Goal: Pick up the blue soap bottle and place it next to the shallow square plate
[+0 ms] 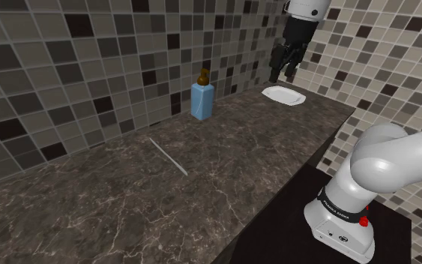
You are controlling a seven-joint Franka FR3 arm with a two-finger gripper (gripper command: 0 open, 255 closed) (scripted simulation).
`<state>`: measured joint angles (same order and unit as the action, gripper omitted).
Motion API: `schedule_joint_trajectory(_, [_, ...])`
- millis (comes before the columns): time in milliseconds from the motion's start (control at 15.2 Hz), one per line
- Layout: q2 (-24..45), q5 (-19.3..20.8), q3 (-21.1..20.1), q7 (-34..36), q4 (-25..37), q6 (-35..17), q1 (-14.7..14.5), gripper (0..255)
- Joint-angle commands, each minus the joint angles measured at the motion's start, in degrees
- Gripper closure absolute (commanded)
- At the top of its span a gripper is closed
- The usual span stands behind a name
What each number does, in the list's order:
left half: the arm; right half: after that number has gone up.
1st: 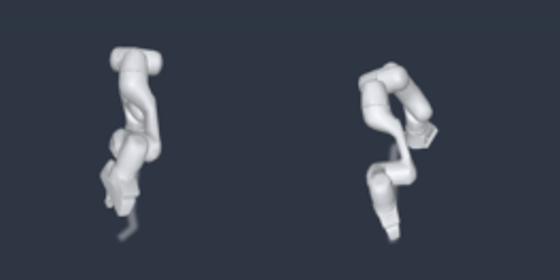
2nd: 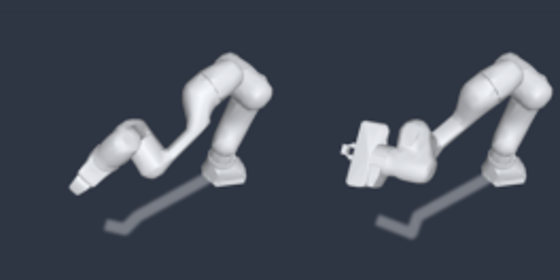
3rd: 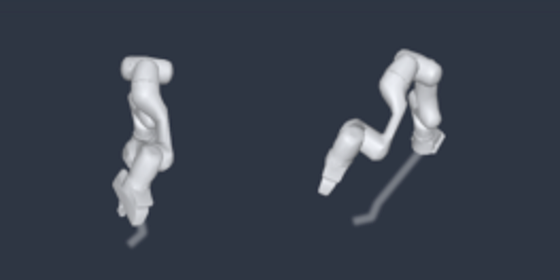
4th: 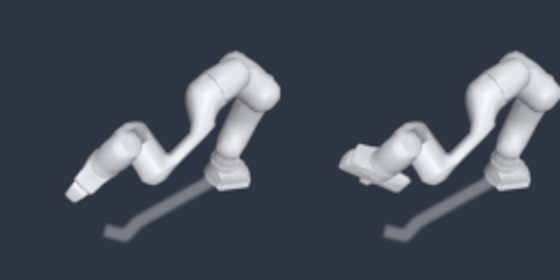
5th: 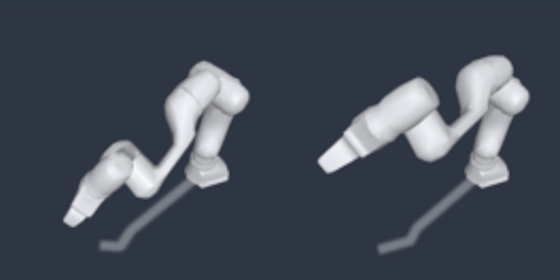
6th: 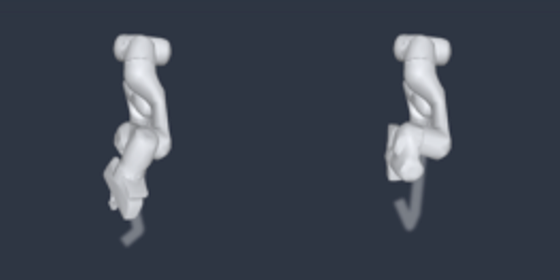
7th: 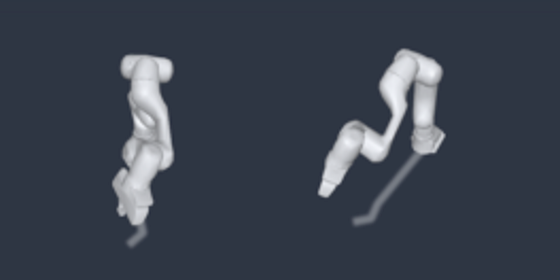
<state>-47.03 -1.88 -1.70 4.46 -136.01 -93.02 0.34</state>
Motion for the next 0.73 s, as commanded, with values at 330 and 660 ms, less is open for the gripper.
schedule_joint_trajectory(330, [11.9, 0.7, 0.6, -1.0, 6.4, -4.8, 0.6, 0])
schedule_joint_trajectory(660, [23.8, 1.3, 1.2, -1.7, 14.6, -7.8, 1.0, 0])
